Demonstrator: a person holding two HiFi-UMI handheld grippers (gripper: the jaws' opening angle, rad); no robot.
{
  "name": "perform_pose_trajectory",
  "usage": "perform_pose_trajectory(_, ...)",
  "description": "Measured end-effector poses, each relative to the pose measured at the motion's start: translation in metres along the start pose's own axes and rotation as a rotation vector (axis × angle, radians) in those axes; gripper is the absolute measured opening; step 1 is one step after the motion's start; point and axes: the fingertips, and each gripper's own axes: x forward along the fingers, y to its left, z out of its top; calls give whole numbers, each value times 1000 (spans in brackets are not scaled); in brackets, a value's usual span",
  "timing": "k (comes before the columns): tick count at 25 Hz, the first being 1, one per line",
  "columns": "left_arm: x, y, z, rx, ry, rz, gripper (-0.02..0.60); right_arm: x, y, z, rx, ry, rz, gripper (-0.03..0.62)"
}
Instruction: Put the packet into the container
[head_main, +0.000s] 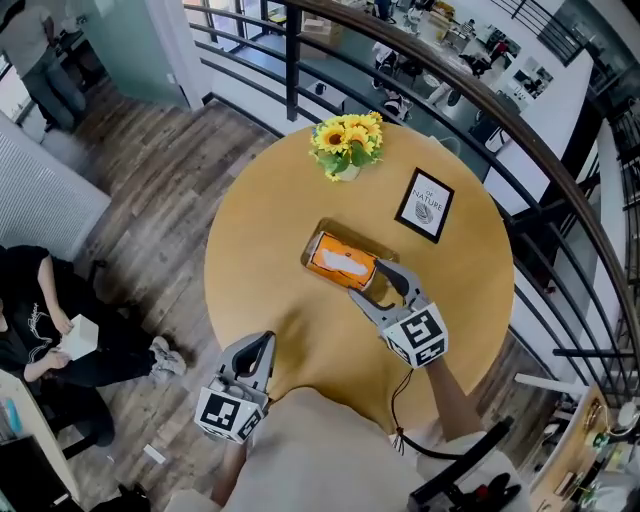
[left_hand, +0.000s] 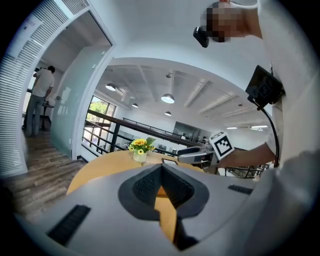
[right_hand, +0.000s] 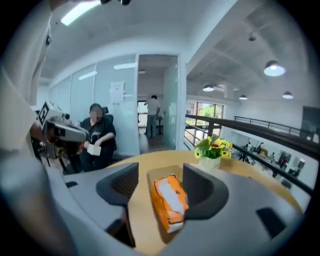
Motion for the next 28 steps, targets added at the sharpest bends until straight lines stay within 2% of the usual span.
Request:
perform_pose_trajectory(4,-3,-11,0,23,8,-4,5,-42,21,10,146,-165,-65,230)
perform_pose_trajectory(6,2,-17,2,34,10,-16,5,-59,20,15,192,-224,-133,124)
perform_pose_trajectory(9,12,-28,6,56,7,-44,5,-77,16,17,214,-262,-213,21)
perform_pose_trajectory(10,14,-32,9,64,7,-53,5,-81,16,18,217,-266,-222,8)
perform_pose_trajectory(14,18,-48,16,99,8,-81,5,-91,23,13,243,-274,-192,6)
perform_pose_trajectory(20,13,-72,23,109,-5,-98,5,-111,53,-1,261,-283,-108,6)
perform_pose_trajectory(28,-10,-110,6,139,3,-87,5,-148,97,-14,218,-306,-52,6)
